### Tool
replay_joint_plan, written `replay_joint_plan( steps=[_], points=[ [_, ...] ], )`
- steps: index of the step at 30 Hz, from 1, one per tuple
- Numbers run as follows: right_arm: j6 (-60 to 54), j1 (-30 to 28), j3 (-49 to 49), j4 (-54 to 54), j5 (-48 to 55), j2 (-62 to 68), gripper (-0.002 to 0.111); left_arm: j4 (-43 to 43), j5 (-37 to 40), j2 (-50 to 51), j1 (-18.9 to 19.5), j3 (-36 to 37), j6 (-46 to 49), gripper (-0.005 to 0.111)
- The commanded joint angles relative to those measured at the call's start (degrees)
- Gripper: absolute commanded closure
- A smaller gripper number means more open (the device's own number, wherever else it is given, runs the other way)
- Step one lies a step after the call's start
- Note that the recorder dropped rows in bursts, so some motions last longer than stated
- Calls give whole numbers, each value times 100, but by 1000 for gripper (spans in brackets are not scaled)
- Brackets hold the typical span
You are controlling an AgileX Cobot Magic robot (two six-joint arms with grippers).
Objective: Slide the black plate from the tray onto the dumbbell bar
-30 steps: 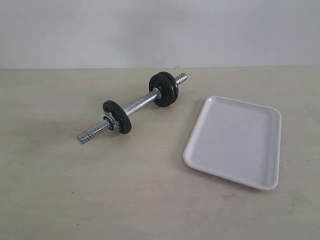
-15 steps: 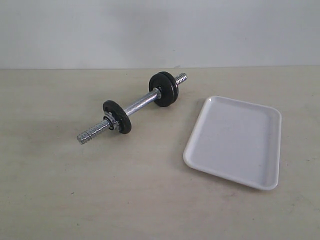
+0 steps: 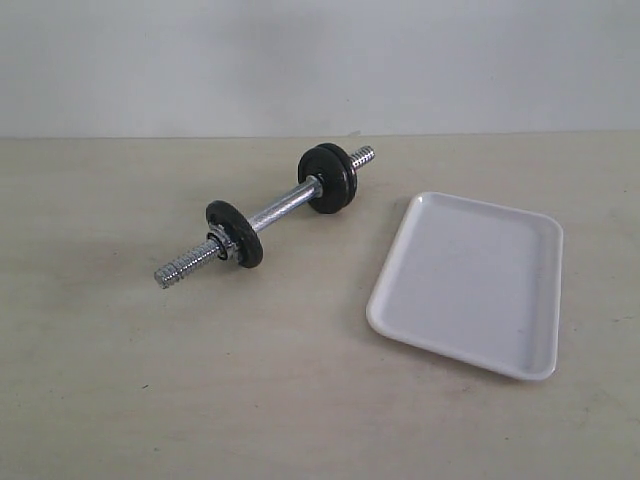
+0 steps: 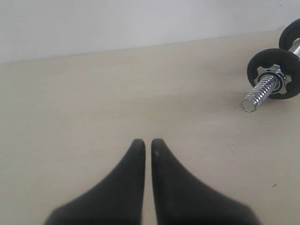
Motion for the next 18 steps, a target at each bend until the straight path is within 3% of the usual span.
replay_joint_plan(
  steps=[1,15,16,18],
  points=[
    [251,-9,368,-21,-633,-36,5,14,-4,-13,13,22,-29,103],
    [503,-9,425,-143,-1232,-36,5,14,-4,-13,13,22,-29,103],
    [794,-9,425,-580,-1222,-36,5,14,-4,-13,13,22,-29,103],
    [2684,-9,425,-2582,-1174,-36,5,14,-4,-13,13,22,-29,103]
  ],
)
